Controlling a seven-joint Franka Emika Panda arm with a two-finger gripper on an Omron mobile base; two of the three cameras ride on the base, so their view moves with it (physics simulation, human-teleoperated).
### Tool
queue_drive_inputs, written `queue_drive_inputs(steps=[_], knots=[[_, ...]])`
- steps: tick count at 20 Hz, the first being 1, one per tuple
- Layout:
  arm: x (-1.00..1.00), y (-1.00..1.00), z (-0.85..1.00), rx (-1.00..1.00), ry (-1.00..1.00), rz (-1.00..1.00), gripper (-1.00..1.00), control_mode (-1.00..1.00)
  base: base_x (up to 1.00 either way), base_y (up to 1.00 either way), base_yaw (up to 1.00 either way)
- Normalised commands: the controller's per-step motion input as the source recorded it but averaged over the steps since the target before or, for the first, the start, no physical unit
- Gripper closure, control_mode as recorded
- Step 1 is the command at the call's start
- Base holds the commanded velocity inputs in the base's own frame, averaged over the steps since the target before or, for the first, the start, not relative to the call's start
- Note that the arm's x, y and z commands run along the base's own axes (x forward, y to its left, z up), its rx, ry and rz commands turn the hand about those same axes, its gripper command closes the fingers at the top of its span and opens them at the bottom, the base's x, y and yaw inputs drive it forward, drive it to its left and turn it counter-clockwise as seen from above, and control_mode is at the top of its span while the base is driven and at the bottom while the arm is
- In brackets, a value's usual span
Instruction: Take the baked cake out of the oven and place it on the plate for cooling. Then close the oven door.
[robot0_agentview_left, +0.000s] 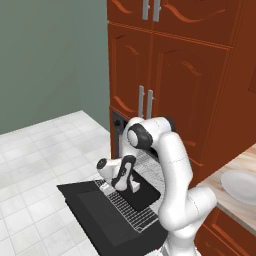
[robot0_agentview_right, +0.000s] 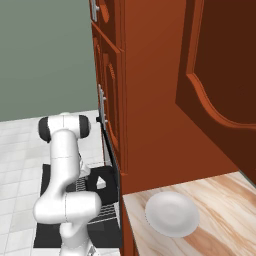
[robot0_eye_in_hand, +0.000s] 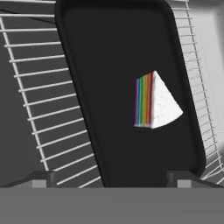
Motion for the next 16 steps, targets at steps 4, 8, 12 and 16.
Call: queue_drive_inputs(steps=[4,8,12,16], knots=[[0.00,-0.12,0.00,-0.01,0.00,0.00,-1.00,-1.00,0.00,0.00,0.00],[0.00,-0.21,0.00,-0.02,-0.01,0.00,-1.00,-1.00,0.00,0.00,0.00],[0.00,-0.24,0.02,-0.02,-0.01,0.00,-1.00,-1.00,0.00,0.00,0.00],[0.00,-0.27,0.04,-0.02,0.00,0.00,-1.00,-1.00,0.00,0.00,0.00]])
